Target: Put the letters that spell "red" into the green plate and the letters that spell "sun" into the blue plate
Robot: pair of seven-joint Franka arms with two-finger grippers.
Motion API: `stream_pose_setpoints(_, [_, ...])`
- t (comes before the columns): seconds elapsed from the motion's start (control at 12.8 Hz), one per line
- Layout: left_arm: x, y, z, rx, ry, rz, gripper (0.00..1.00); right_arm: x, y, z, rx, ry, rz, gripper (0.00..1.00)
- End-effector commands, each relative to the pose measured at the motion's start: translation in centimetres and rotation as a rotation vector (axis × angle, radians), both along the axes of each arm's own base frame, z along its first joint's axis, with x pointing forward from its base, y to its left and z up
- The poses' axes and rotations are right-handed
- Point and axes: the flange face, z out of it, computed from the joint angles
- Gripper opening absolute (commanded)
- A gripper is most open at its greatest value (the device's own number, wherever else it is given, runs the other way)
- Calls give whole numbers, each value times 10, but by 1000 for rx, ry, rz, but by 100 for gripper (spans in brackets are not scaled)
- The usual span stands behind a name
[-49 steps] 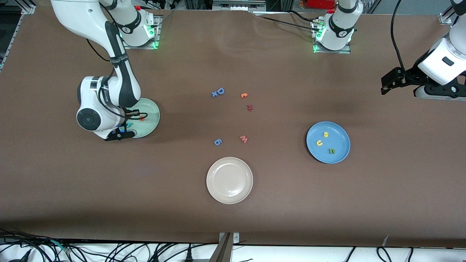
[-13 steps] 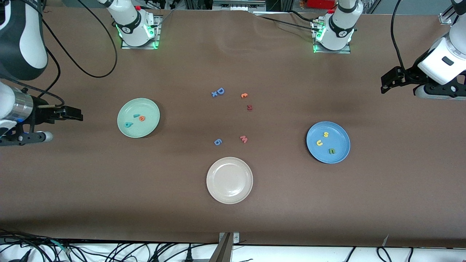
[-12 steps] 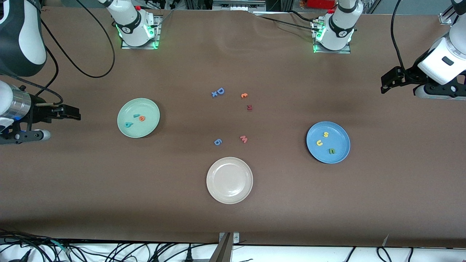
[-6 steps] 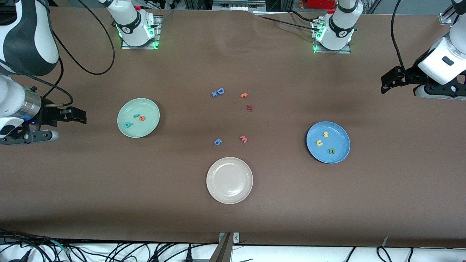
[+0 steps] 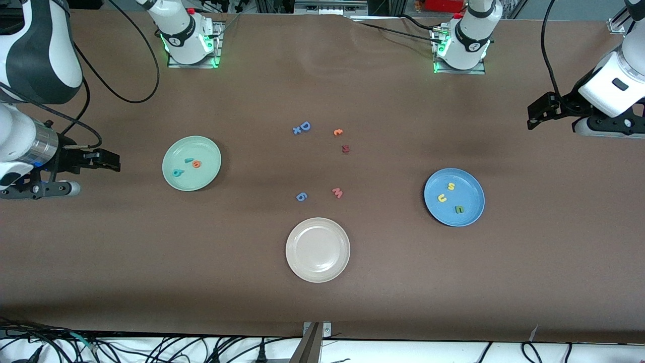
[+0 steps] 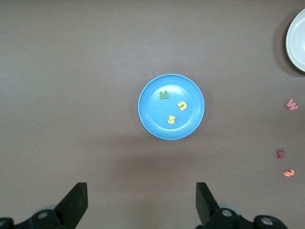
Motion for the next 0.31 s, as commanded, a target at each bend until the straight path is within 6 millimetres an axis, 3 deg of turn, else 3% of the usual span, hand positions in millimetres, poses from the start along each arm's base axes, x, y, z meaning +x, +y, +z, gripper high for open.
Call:
stream_pose_setpoints(0.0, [0, 1, 6, -3, -3, -4, 100, -8, 1, 11, -1, -11, -36, 99])
stream_pose_setpoints(0.23, [0, 1, 6, -3, -3, -4, 100, -7, 1, 11, -1, -13, -44, 99])
